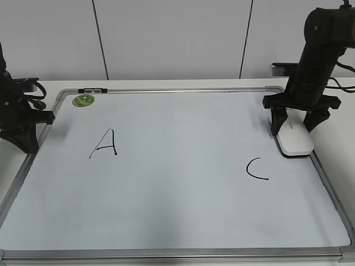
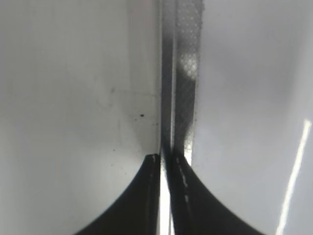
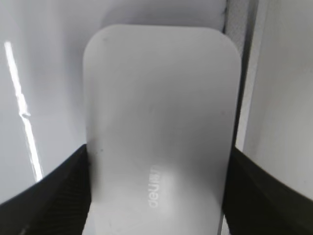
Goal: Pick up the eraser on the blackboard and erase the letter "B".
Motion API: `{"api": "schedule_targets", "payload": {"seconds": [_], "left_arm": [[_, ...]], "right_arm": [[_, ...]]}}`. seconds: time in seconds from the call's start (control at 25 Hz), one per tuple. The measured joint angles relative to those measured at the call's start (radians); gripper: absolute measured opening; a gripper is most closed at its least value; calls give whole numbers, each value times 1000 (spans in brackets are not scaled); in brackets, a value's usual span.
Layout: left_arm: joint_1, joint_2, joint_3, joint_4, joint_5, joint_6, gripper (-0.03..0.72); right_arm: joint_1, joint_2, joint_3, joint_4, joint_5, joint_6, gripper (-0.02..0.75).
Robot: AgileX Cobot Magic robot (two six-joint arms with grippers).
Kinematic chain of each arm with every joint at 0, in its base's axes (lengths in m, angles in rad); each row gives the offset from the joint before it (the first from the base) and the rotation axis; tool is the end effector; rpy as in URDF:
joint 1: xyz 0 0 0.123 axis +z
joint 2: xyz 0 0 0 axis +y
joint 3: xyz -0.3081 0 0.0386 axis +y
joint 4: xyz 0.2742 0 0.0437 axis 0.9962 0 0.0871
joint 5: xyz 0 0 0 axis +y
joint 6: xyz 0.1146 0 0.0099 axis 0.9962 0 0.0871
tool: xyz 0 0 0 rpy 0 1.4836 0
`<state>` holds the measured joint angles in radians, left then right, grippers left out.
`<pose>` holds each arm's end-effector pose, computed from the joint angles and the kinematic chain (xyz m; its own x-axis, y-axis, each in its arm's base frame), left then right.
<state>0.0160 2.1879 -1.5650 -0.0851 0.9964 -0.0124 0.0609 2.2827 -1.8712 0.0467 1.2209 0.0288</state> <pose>0.4625 -0.0008 0.1128 -0.9966 -0.0745 -0.0361 -0.0717 0.9947 -0.0735 0.5009 0.0356 0.1465 -0.9996 -0.0161 -0.0240 -0.0172 0.9988 0.0450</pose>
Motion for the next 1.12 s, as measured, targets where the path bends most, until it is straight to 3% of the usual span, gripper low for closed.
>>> {"api": "schedule_targets", "payload": {"seconds": [0.28, 0.56, 0.64, 0.92, 1.12], "left_arm": [[0, 0, 0, -2, 0, 0, 25], [0, 0, 0, -19, 0, 2, 55], [0, -11, 0, -19, 0, 2, 114], [0, -134, 2, -6, 5, 2, 435], [0, -185, 2, -1, 61, 2, 491]], "right_arm": [[0, 2, 0, 0, 0, 0, 643], [0, -13, 0, -16, 0, 0, 652], [0, -39, 0, -35, 0, 13, 652], [0, -118, 0, -54, 0, 50, 615], [5, -164, 0, -41, 0, 53, 543]]}}
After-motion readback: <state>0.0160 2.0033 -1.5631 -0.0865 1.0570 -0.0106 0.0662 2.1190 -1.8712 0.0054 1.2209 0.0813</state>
